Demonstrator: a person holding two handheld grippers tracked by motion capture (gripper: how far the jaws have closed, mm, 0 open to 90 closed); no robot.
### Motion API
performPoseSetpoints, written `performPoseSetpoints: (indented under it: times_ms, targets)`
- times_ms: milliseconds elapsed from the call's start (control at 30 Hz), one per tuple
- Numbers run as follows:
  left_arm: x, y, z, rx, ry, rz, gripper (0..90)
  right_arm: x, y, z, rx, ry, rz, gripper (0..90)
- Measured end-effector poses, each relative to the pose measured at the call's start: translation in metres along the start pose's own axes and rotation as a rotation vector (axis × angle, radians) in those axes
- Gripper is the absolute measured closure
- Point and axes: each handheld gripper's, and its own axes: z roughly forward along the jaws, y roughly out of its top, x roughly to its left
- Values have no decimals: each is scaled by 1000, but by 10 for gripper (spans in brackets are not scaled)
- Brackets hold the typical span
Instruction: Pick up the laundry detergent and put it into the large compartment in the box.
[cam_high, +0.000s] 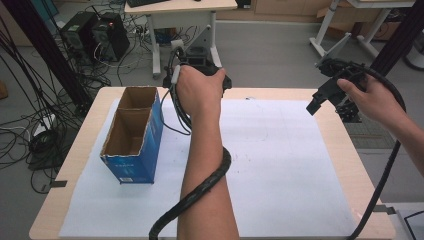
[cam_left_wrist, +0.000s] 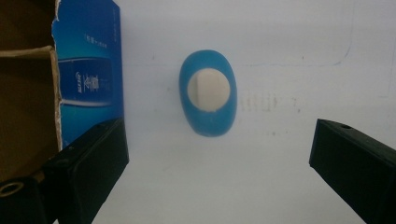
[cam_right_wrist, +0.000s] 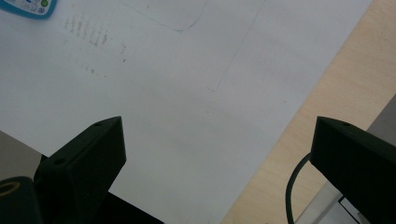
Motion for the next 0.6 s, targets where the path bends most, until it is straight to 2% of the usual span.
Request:
performPoseSetpoints:
  times_ms: [200,367,600]
  targets:
    - [-2,10,10,5,0,-2,51,-4,5,2,3,0,6,37]
    - [-6,21,26,19,1,-1,51,-5,12,8,18,-1,2,36]
    - [-9,28,39,25,16,-12,51,-11,15,10,21,6,4,37]
